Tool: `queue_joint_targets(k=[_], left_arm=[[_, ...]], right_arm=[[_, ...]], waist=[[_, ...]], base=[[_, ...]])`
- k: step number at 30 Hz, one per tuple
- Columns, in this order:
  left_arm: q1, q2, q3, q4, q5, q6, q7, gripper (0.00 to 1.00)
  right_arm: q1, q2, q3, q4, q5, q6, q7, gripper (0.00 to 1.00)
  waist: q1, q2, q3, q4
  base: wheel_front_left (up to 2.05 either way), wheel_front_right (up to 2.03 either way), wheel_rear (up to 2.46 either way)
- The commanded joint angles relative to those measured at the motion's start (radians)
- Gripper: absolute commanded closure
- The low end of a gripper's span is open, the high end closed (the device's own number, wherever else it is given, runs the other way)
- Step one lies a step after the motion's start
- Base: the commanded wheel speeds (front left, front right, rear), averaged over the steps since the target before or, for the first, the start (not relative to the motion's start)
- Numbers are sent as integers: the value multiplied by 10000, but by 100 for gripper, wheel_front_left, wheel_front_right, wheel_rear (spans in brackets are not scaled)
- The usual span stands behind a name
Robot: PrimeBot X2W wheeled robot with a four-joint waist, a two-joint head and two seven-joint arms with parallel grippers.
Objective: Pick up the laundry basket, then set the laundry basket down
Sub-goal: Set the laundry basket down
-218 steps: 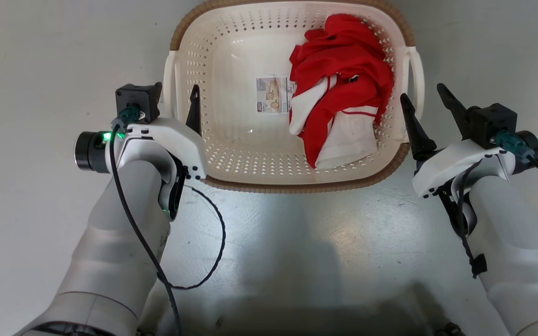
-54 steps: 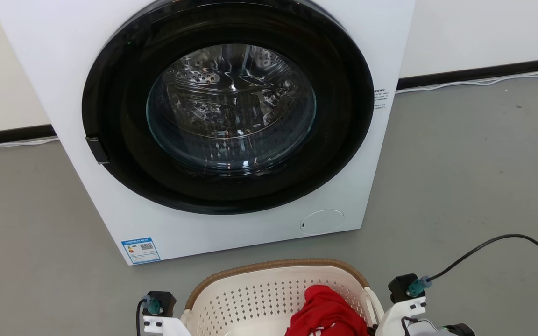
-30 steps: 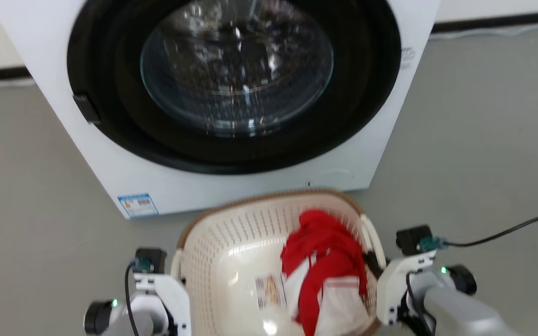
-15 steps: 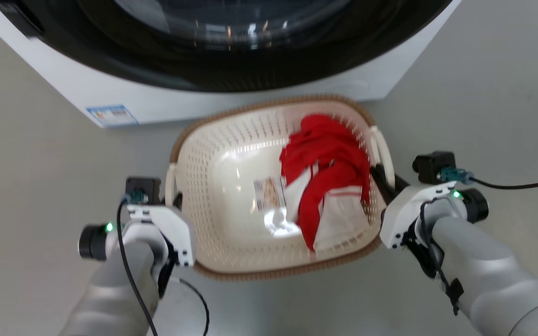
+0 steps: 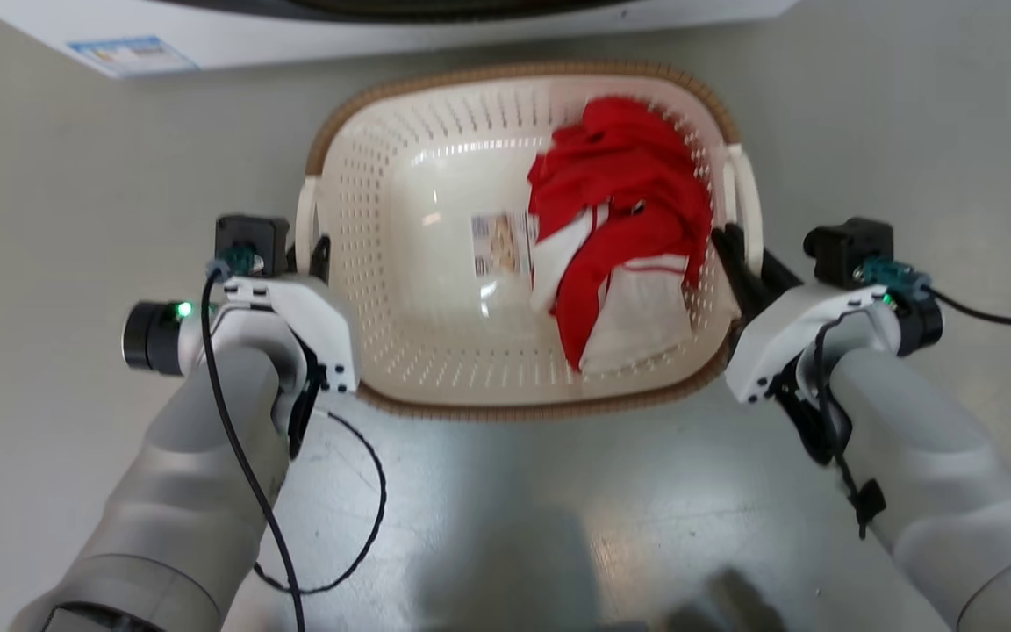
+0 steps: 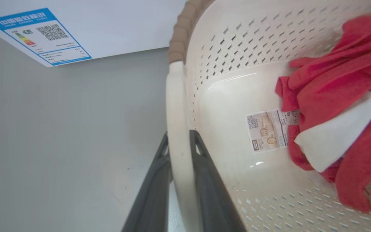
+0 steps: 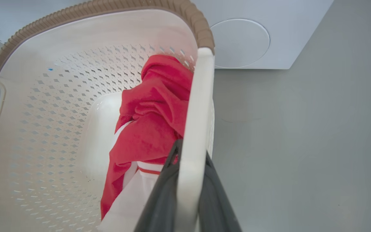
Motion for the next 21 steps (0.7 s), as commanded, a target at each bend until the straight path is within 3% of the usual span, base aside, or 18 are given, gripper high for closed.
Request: queue_joint_targets(k=[1,11,21], left_arm=[[-125,264,200,-201,175,89,-135,100],[-245,353,495,-787,510,306,-138,100],[-438,466,675,-837,809,349,-138,100]], right_arm=[[68,28,13,-238,-191,71,-207,100],[3,218,-1275,-614,-1418,71,-208,100],[44,519,-1603,-565,-1839,71,-208,100]], waist=[[0,0,417,43],[0,0,1136,197],[0,0,1453,171]], base=[[0,0,0],[0,0,0],[0,0,0]])
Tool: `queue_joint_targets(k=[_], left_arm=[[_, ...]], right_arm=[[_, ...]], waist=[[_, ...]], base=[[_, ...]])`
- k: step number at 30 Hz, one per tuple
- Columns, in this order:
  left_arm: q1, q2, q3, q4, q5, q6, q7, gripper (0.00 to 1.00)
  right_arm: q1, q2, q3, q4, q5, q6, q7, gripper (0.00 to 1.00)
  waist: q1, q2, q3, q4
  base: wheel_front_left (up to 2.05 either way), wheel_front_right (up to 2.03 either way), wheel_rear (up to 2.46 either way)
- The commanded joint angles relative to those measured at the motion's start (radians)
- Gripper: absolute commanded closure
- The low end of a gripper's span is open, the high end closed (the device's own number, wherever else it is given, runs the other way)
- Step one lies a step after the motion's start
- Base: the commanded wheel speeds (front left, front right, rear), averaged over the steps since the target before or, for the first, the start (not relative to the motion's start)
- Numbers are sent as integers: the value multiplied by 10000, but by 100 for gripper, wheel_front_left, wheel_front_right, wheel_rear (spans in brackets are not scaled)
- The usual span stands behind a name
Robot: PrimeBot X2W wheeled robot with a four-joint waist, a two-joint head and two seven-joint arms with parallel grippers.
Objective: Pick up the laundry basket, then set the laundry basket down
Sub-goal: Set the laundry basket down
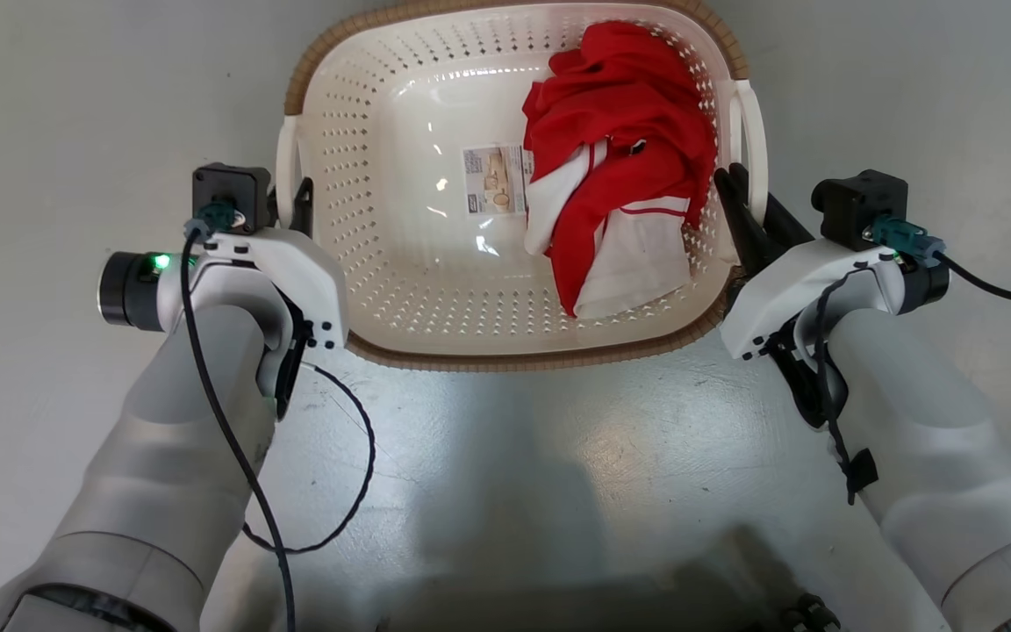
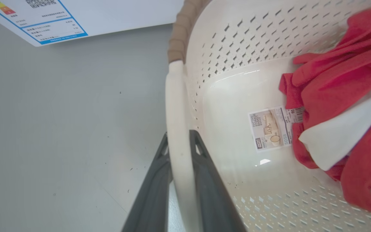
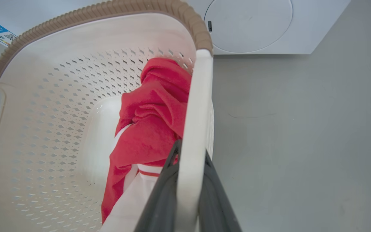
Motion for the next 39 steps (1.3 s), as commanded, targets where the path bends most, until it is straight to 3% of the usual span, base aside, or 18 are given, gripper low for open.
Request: queue_joint_targets(k=[1,23,24,25,27,39], left_arm=[[-80,259,141,-98,193,114,-135,100],[-234,166,249,321,438,104,-135,100],[-231,163,277,338,428,132,-135,100],[-229,157,303,369,416,161,-135,70],[-228,129,376,495,357,249,-135,2],[-116,74,537,655,378,614,-135,0]], right_arm=[[322,188,142,-139,-164,71,-145,100],[275,321,-165,116,-160,71,-145,100],[235,285,-373,119,-256,71,-145,58],[211,271,-557,153,-422,71,-145,0],[212,330,-835,199,-756,71,-145,0],[605,692,-2063,-12,-2019,71,-145,0]], waist=[[0,0,27,-25],[0,0,177,-62],[0,0,182,-63],[0,0,183,-65],[0,0,176,-71],[0,0,-179,-168]], base=[[0,0,0],[0,0,0],[0,0,0],[0,0,0],[0,0,0],[0,0,0]])
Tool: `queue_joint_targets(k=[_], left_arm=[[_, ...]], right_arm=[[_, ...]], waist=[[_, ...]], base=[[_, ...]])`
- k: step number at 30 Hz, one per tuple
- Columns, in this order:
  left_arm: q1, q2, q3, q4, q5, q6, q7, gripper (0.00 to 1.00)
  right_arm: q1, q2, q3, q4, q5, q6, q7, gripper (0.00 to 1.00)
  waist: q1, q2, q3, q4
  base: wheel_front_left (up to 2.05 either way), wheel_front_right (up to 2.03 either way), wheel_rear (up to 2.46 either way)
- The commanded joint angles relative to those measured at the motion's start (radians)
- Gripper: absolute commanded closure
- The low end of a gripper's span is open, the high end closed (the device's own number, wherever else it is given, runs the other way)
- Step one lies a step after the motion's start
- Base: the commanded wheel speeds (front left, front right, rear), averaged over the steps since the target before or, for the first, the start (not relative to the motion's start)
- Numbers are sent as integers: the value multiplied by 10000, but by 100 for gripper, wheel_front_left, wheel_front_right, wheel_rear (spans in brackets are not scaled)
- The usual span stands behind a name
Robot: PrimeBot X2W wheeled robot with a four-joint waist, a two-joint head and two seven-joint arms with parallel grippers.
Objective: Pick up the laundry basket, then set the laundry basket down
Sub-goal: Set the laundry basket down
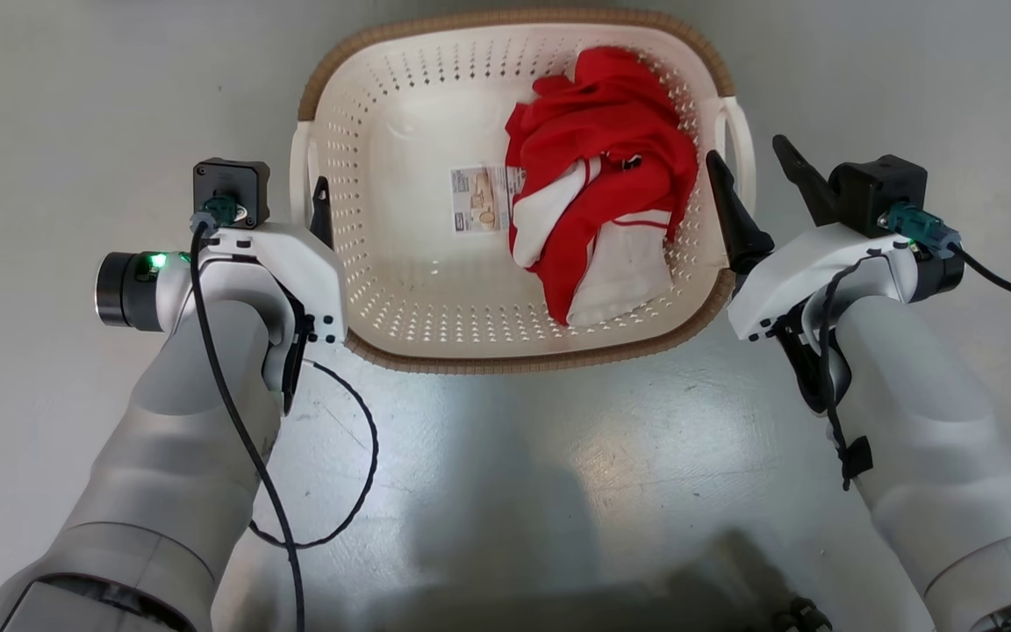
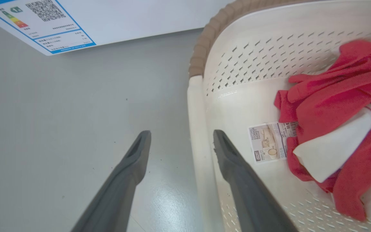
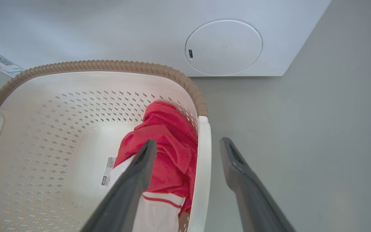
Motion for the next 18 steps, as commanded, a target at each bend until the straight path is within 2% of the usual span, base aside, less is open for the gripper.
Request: queue_joint_targets(k=[1,8,18], left_arm=[[217,298,188,-20,27,114,-51,0],[619,277,287,-24,37,229,-51,0],[1715,170,765,-910,3,118,-51,0]], right_arm=[[632,209,25,-185,-146,60,-118,0],[1123,369,-423,-512,-467,60,-118,0],[2010,286,-1012,-883,-754,60,-118,0]], waist=[[0,0,-114,-38],[0,0,-816,-117],[0,0,-2303,-55]], base=[[0,0,0],[0,0,0],[0,0,0]])
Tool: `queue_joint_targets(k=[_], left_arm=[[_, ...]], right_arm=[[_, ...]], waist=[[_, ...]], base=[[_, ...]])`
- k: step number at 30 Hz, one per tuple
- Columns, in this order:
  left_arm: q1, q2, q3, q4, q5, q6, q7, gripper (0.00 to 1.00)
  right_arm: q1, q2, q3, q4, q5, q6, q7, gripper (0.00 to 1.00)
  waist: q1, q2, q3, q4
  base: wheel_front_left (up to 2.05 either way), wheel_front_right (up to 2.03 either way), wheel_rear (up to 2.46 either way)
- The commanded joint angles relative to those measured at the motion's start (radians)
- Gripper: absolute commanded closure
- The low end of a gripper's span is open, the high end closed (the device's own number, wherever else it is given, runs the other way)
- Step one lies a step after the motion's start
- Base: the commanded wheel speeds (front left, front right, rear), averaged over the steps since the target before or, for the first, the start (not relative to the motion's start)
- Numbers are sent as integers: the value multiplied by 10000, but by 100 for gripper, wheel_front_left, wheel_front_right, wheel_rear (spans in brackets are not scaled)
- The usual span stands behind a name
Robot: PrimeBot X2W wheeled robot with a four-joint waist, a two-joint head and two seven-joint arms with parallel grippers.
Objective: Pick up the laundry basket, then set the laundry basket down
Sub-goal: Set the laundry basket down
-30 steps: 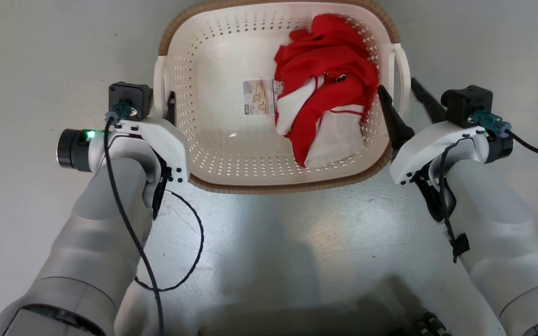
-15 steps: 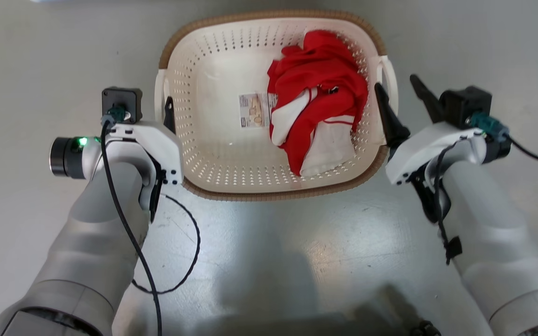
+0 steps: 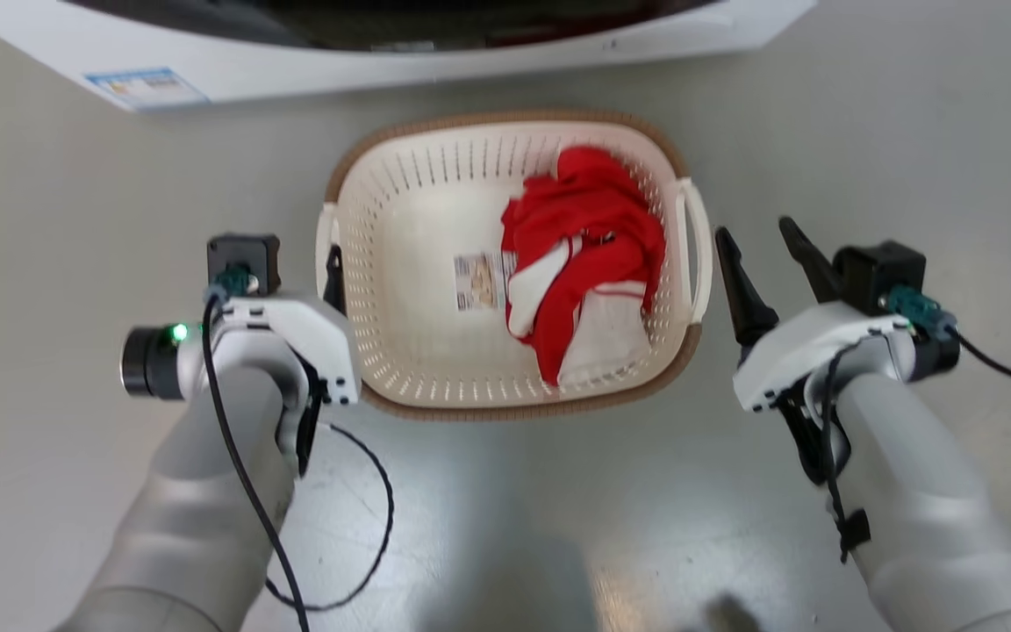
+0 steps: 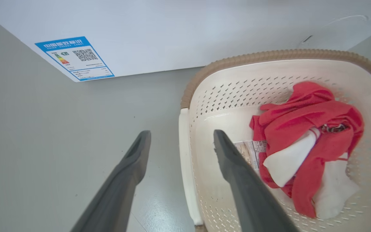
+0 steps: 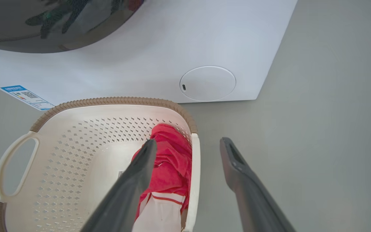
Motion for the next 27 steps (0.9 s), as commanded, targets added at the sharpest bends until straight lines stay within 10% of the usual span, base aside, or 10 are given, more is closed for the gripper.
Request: queue_joint_targets(k=[1,27], left_arm=[[466,212,290,-222,13,9,-51,0],[3772,206,1847,-1608,494,-742,-51,0]], right_arm=[[485,51,60,-224,-176,60,-109,0],[2581,-490,-516,-452,-903,60,-109,0]], waist=[[0,0,-594,29],[0,0,-5232,42]], base=[[0,0,0],[0,0,0]])
